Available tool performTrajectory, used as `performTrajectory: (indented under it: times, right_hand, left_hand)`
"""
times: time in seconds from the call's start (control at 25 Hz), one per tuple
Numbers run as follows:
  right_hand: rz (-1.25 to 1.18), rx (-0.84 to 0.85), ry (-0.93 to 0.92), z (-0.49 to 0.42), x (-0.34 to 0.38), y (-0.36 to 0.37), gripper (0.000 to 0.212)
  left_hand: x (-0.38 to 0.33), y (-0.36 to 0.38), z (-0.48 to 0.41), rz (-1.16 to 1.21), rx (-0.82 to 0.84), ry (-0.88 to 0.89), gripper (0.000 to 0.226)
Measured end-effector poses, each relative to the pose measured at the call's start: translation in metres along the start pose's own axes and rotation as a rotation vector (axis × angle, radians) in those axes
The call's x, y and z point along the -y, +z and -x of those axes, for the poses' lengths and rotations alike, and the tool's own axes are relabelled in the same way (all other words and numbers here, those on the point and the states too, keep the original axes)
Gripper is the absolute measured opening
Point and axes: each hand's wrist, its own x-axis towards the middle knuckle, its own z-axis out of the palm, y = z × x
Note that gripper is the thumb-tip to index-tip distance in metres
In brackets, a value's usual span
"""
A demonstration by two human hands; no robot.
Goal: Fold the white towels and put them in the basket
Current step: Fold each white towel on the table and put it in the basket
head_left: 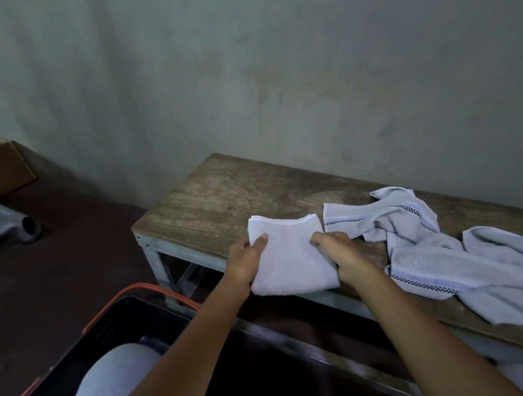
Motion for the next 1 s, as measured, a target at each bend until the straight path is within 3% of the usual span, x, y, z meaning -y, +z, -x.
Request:
performTrajectory:
  times: [0.16, 0.28, 0.4, 0.64, 0.8, 1.0]
  right_hand:
    - [-0.086, 0.077, -0.084, 0.045, 0.020, 0.013, 0.011]
    - [-0.129, 0.134, -0.180, 0.085, 0.043, 0.032, 0.034]
    - [-0.200, 0.222, -0.303, 0.129, 0.073, 0.067, 0.045]
    - [-0.181, 0.419, -0.353, 0.182, 0.096, 0.176, 0.038]
    - [-0.038, 0.528, -0.299, 0.178, 0.064, 0.250, 0.038]
    - [0.228, 0.638, -0.080, 0.124, -0.043, 0.341, 0.040]
  left_hand:
    - [-0.022, -0.029, 0.041, 0.118, -0.072, -0.025, 0.022]
    - [-0.048, -0.066, 0.082, 0.184, -0.139, 0.049, 0.015]
    - [-0.075, -0.108, 0.121, 0.199, -0.256, 0.143, 0.012]
    - [-0.080, -0.219, 0.165, 0.304, -0.451, 0.179, 0.017]
    - [-0.035, -0.283, 0.170, 0.299, -0.507, 0.071, 0.012]
    - [0.096, -0.330, 0.125, 0.295, -0.704, -0.281, 0.017]
